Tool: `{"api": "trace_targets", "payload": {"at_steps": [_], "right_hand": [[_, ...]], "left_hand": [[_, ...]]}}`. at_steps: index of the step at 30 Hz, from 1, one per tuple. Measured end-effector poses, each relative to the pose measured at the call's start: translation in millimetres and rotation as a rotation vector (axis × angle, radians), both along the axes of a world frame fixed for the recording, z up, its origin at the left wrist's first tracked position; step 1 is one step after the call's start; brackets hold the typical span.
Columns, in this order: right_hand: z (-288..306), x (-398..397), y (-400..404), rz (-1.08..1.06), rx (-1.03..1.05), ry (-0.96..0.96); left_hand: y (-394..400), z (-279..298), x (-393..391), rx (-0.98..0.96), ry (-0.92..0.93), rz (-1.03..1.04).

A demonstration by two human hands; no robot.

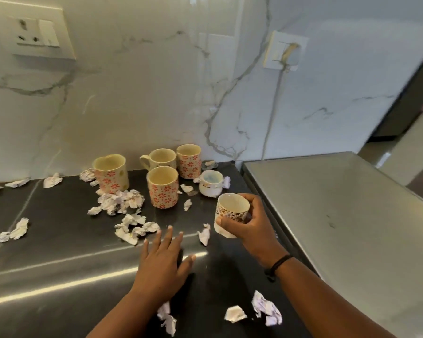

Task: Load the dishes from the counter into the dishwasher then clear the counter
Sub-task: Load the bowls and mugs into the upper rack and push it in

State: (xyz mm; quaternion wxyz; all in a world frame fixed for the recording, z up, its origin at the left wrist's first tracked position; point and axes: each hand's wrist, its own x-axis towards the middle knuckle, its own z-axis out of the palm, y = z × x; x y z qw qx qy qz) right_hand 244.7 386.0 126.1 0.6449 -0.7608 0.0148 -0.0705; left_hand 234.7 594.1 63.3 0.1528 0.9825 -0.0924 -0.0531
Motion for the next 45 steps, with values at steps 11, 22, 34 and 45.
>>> {"api": "trace_targets", "payload": {"at_steps": [11,22,34,45], "right_hand": [[12,-198,-134,-0.437,0.264,0.200],[-74,-396,-293,-0.916,0.725,0.397],[-240,-440,-357,-0.476,-0.347,1.058],[-287,-414,-345,0.145,-1.059,0.761]], "left_hand": [[-188,24,-78,-0.173,-0.045,-0.723],[-343,-35,-206,-0.087,0.154,-1.235],[-435,-170,-254,0.479,0.303,-1.189],[-437,-201,-260,0.497,0.322,-1.145]]}}
